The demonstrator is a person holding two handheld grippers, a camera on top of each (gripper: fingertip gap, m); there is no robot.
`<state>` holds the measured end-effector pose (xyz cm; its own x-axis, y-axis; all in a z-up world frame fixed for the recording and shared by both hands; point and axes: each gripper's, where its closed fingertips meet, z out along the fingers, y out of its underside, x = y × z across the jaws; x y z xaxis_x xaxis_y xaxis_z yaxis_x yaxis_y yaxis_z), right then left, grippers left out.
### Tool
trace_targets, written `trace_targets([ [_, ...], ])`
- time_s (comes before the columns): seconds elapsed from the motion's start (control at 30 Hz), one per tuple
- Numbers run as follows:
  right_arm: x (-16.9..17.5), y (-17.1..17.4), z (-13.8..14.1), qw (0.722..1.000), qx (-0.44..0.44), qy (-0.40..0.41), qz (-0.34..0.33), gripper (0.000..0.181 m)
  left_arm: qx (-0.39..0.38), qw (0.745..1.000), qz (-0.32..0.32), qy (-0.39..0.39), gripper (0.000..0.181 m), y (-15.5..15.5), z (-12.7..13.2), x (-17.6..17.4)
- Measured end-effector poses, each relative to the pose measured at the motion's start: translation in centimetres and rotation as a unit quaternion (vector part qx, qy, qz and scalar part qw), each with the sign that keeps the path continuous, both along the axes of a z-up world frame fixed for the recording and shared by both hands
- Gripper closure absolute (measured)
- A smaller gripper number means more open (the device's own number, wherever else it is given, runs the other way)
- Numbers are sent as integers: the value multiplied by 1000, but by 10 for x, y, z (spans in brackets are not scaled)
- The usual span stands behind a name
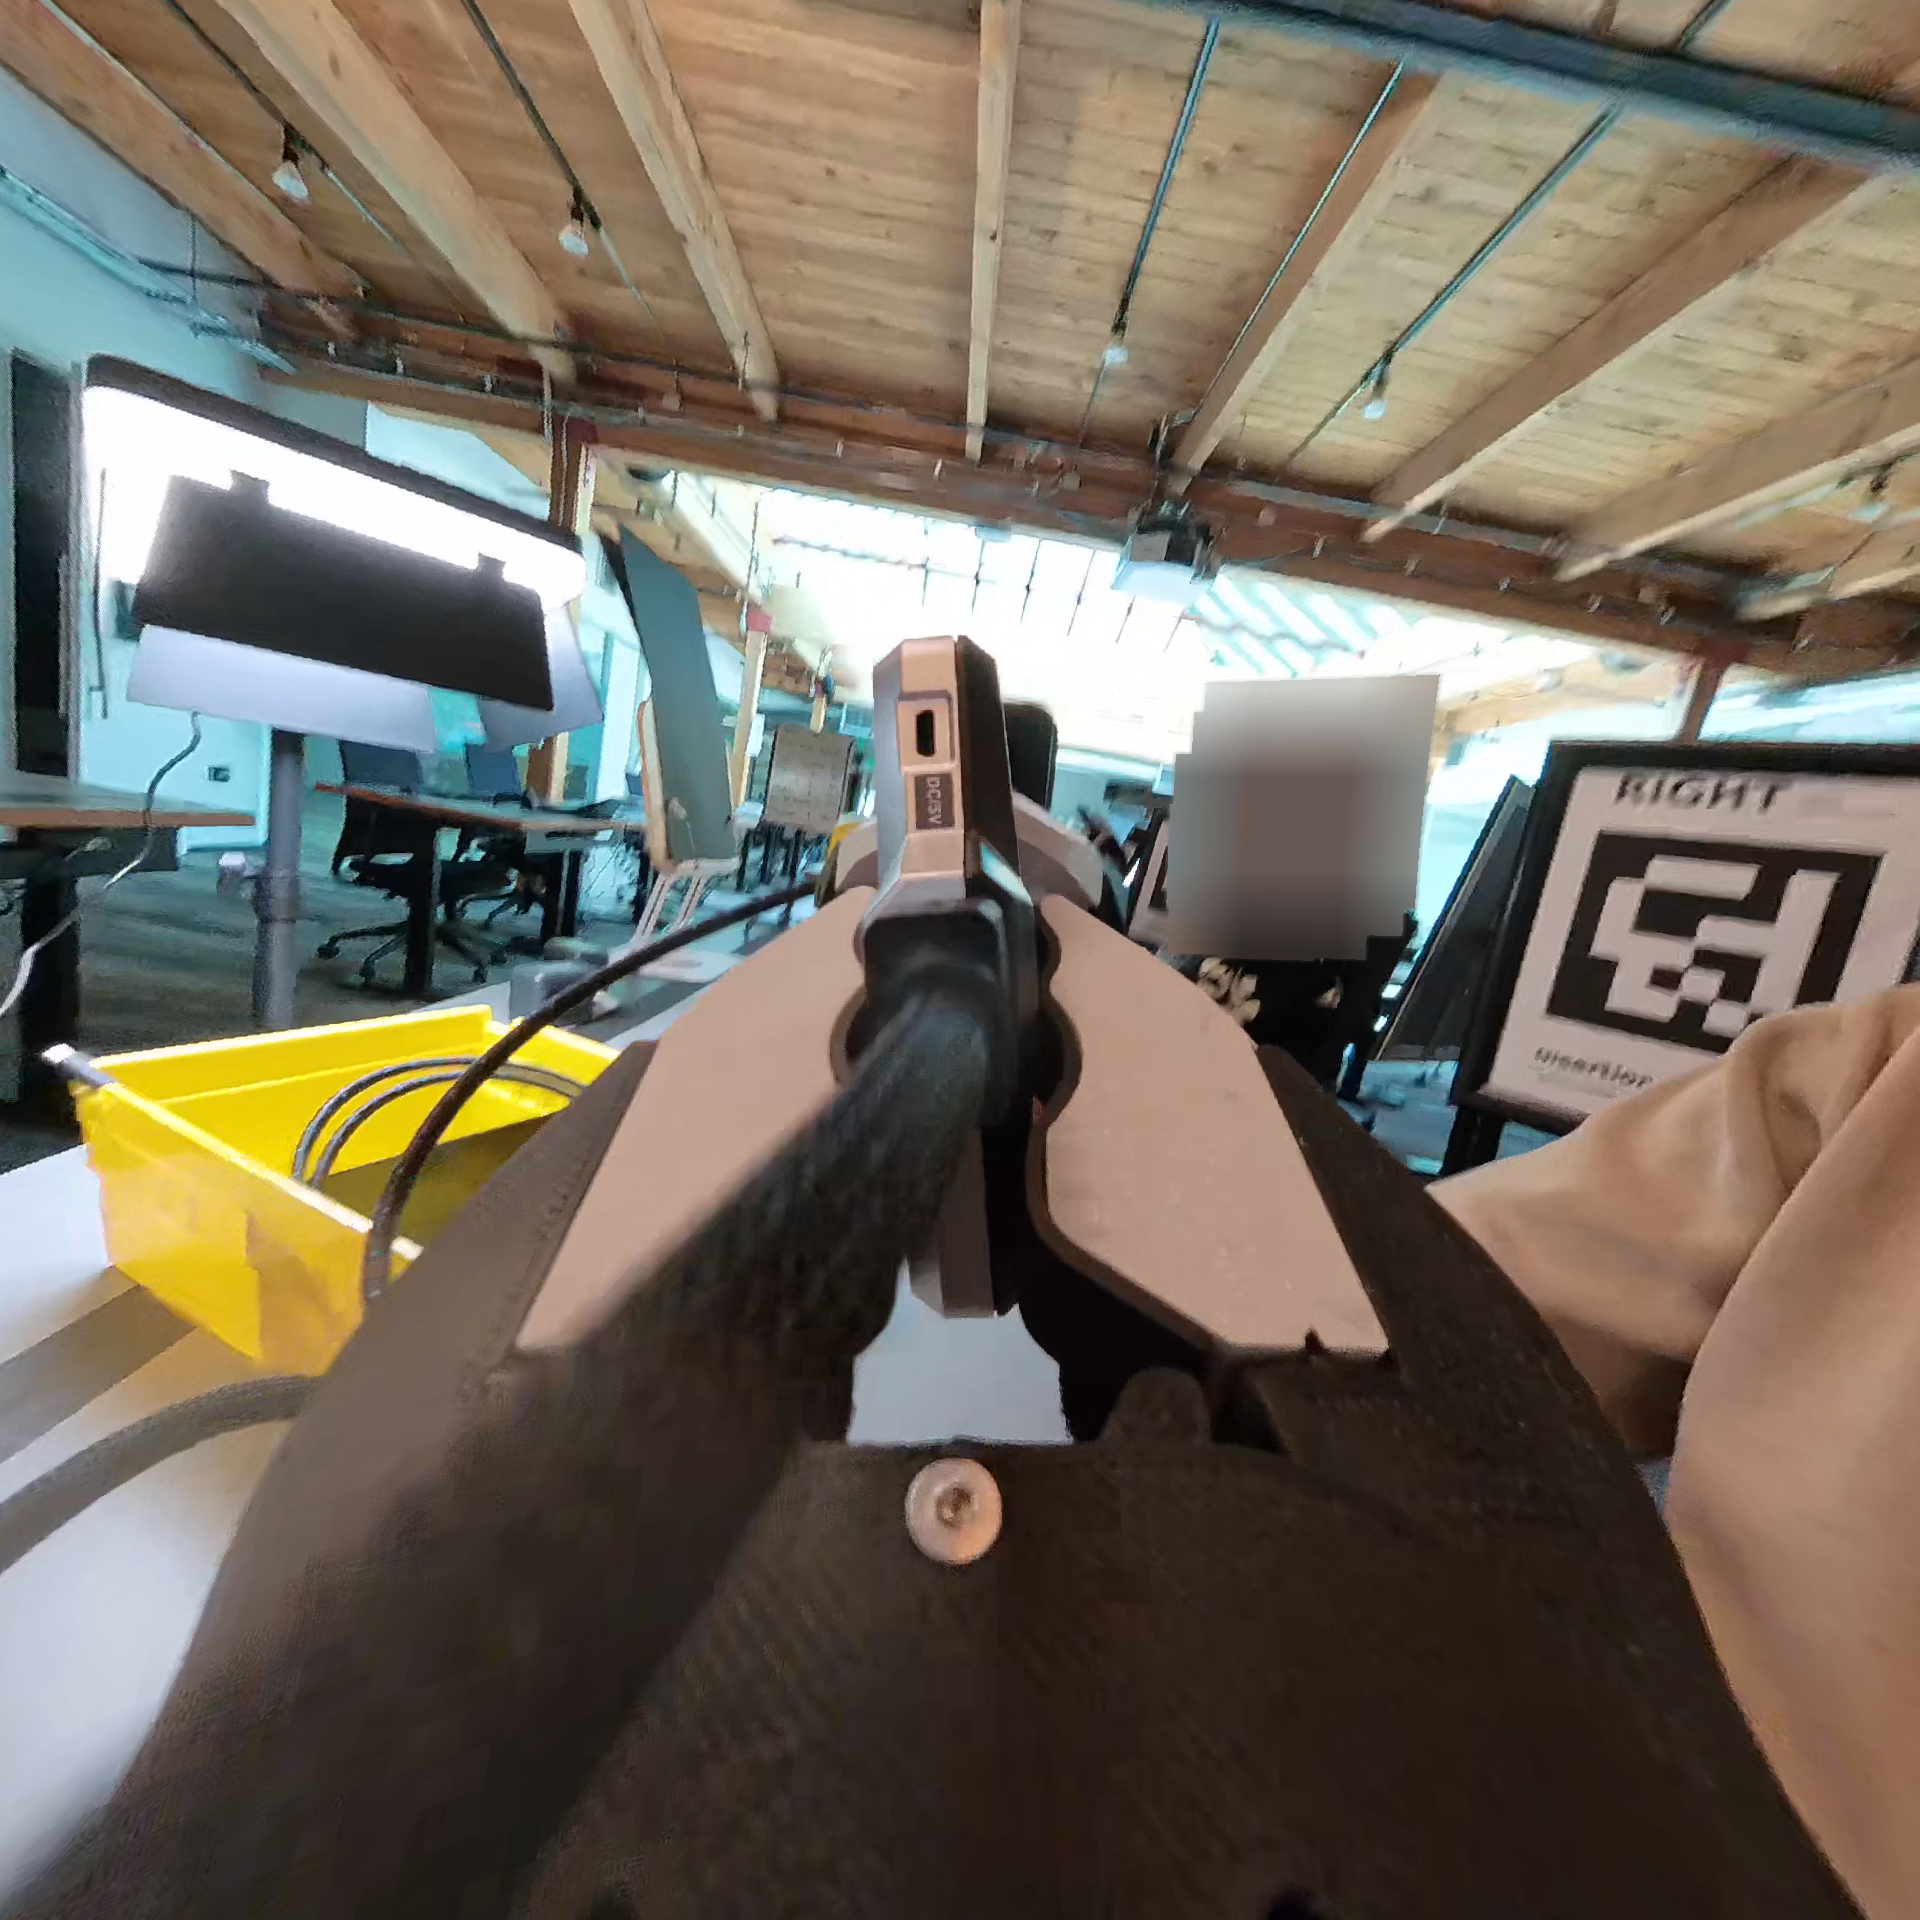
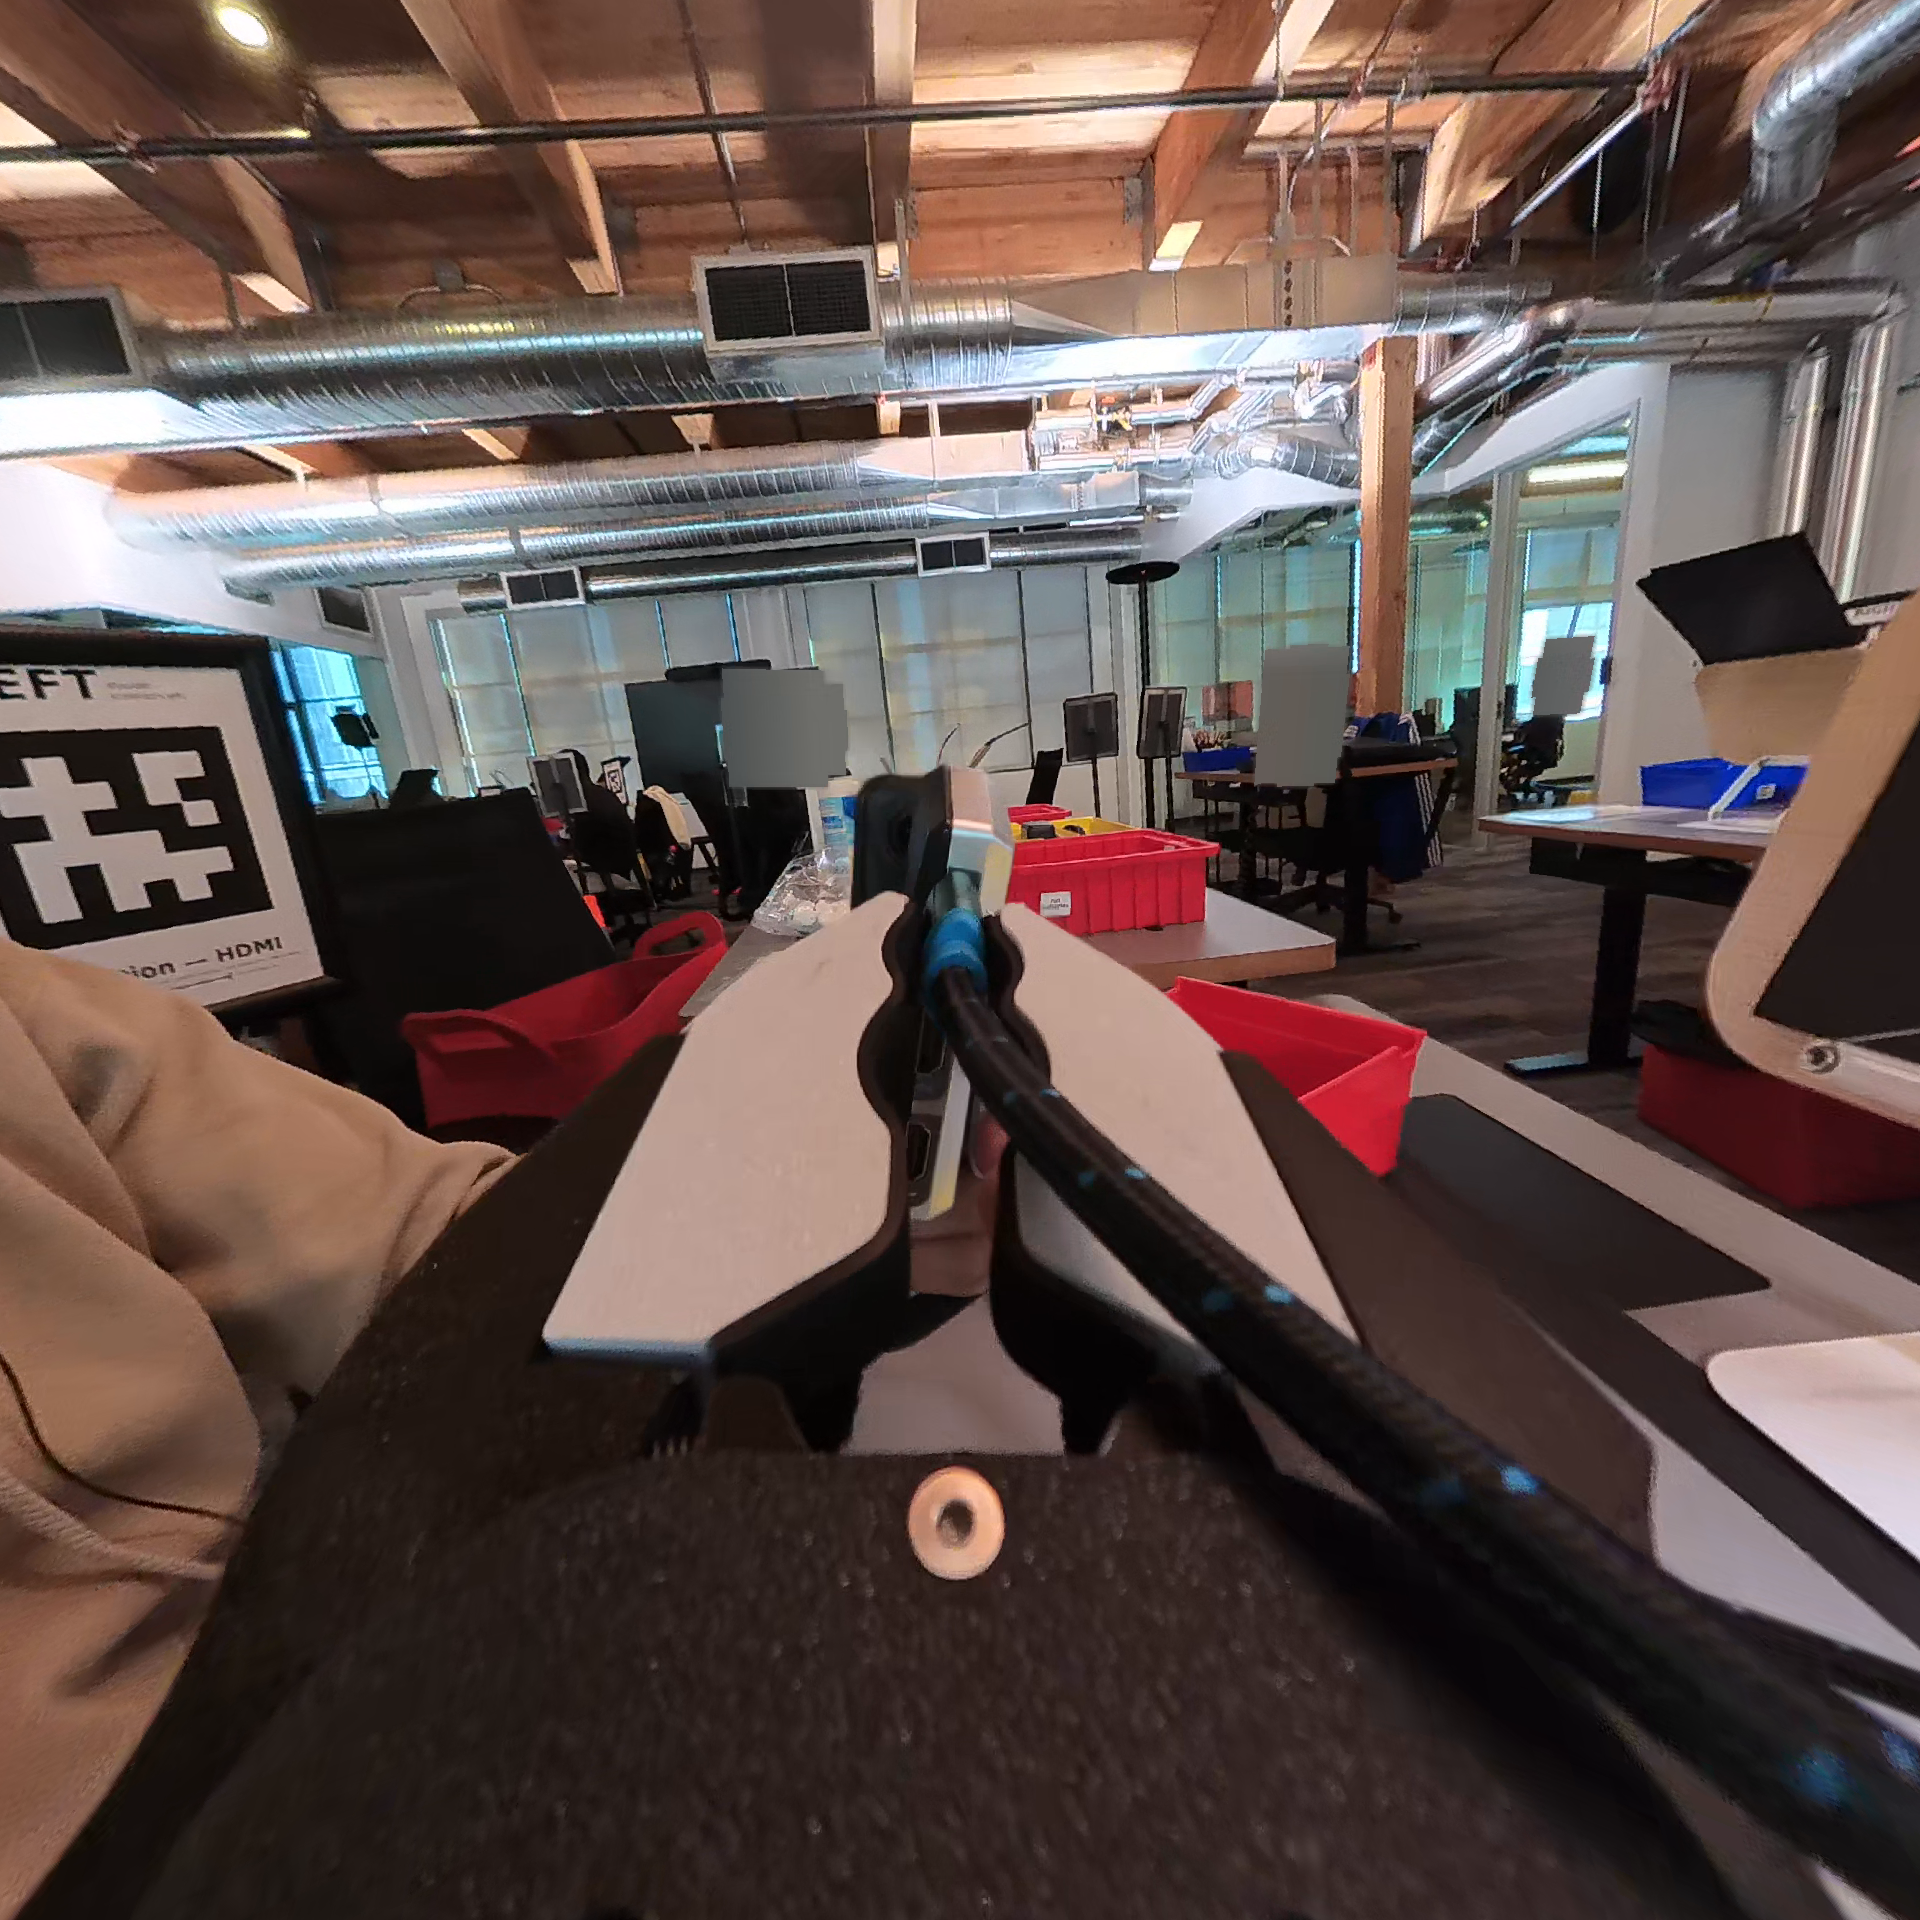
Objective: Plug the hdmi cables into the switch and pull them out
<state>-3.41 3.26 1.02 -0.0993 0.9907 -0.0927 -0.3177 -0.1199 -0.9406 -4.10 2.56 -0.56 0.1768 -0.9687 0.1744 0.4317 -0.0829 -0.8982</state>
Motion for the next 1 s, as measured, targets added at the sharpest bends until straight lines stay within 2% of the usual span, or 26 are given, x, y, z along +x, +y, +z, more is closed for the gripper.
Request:
trace_targets([
  [0.17, -1, -2, 5, 999, 3, 44, -6, 170, -19, 998, 3, -52, 158, -1, 14, -6],
  [0.37, 3, -4, 8, 998, 7, 62, 1, 170, -20, 999, 2, -30, 158, -2, 17, -3],
  [0.47, 13, 4, 7, 999, 18, 45, -16, 170, -80, 992, -42, 92, 157, 0, -6, 6],
  [0.53, 30, 13, 16, 998, 14, 58, -34, 170, -115, 974, -83, 178, 146, -9, -25, 3],
  [0.57, 38, 17, 19, 997, 17, 55, -43, 170, -116, 962, -102, 224, 152, -17, -35, -1],
  [0.63, 49, 22, 15, 997, 43, 12, -59, 170, -92, 936, -125, 316, 152, -38, -51, -10],
  [0.67, 52, 25, 11, 995, 61, -14, -76, 170, -66, 926, -110, 356, 154, -43, -55, -15],
  [0.7, 54, 26, 7, 993, 74, -33, -87, 170, -35, 923, -69, 377, 155, -40, -53, -19],
  [0.77, 51, 23, 0, 992, 85, -62, -76, 170, 3, 934, 18, 356, 154, -29, -30, -24],
  [0.83, 40, 15, -13, 989, 101, -96, -52, 170, 6, 945, 63, 322, 153, -21, -13, -27],
  [0.93, 18, -3, -30, 984, 116, -131, -9, 169, 7, 931, 83, 355, 137, -12, -28, -26],
  [1.0, 6, -17, -39, 981, 124, -149, 25, 170, -1, 921, 59, 386, 131, -13, -46, -16],
])
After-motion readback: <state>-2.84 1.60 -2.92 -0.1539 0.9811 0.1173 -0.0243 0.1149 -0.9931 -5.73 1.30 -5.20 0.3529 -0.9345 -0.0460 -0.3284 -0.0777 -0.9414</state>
